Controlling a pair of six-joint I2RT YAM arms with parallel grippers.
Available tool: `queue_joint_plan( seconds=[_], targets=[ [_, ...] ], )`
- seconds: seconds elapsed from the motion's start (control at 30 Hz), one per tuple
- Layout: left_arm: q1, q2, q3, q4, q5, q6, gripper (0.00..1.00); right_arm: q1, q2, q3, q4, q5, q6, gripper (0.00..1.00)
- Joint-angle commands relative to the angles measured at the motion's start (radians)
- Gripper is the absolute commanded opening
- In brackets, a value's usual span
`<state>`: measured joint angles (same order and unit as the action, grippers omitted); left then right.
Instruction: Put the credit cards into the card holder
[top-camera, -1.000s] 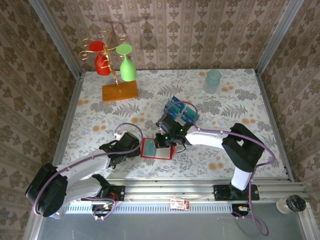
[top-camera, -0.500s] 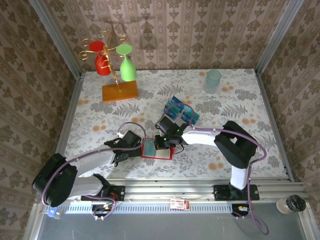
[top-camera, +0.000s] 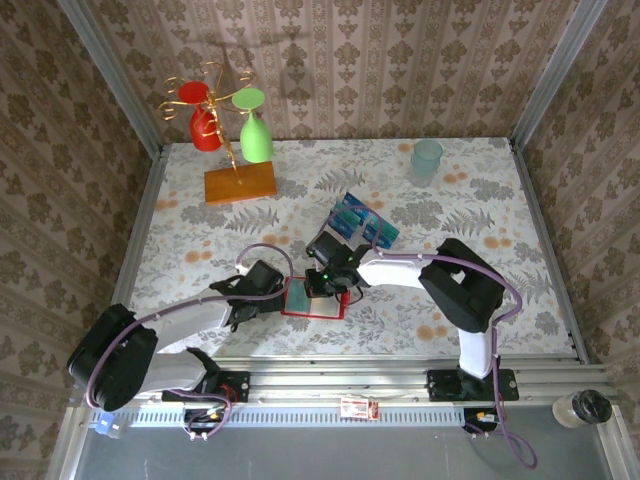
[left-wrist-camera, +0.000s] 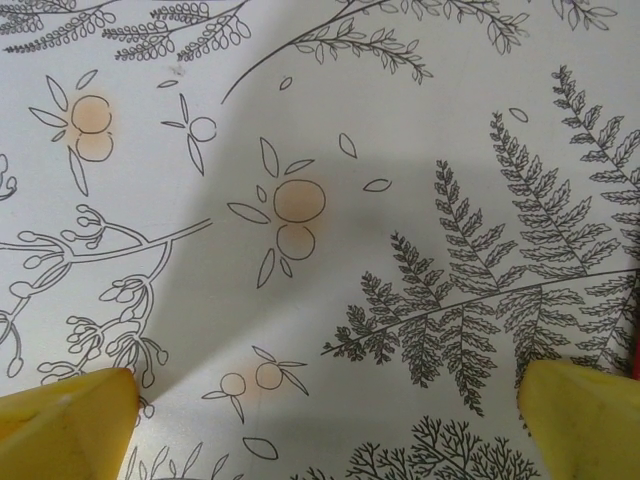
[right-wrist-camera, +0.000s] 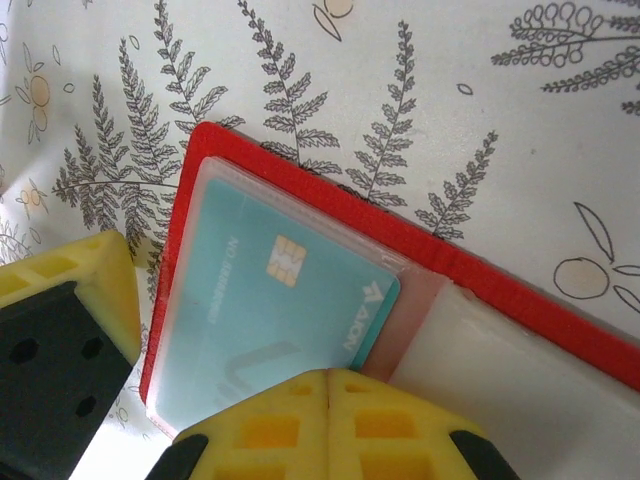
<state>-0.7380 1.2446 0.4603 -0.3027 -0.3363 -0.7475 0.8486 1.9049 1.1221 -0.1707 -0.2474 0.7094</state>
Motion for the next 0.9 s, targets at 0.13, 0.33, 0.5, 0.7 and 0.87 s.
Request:
queue_joint_plan(
  seconds=[0.13, 0.33, 0.5, 0.7, 0.87],
  targets=[
    [0.004, 0.017, -0.029, 0.040, 0.060, 0.012, 1.00, -0.003, -0.002, 0.024, -0.045, -0.006, 0.001, 0.01],
    [0.004, 0.000, -0.031, 0.045, 0.068, 0.015, 1.00, -0.002, -0.040, 0.020, -0.062, 0.010, 0.011, 0.02],
    [0.002, 0.001, -0.033, 0.048, 0.081, 0.011, 1.00, -0.002, -0.067, -0.001, -0.044, 0.019, 0.033, 0.05],
    [-0.006, 0.003, -0.011, 0.011, 0.066, 0.001, 1.00, -0.005, -0.105, -0.017, -0.052, 0.023, 0.017, 0.08],
    [-0.017, -0.045, 0.014, -0.068, 0.026, -0.010, 1.00, -0.019, -0.160, -0.033, -0.080, 0.025, -0.023, 0.11]
  ],
)
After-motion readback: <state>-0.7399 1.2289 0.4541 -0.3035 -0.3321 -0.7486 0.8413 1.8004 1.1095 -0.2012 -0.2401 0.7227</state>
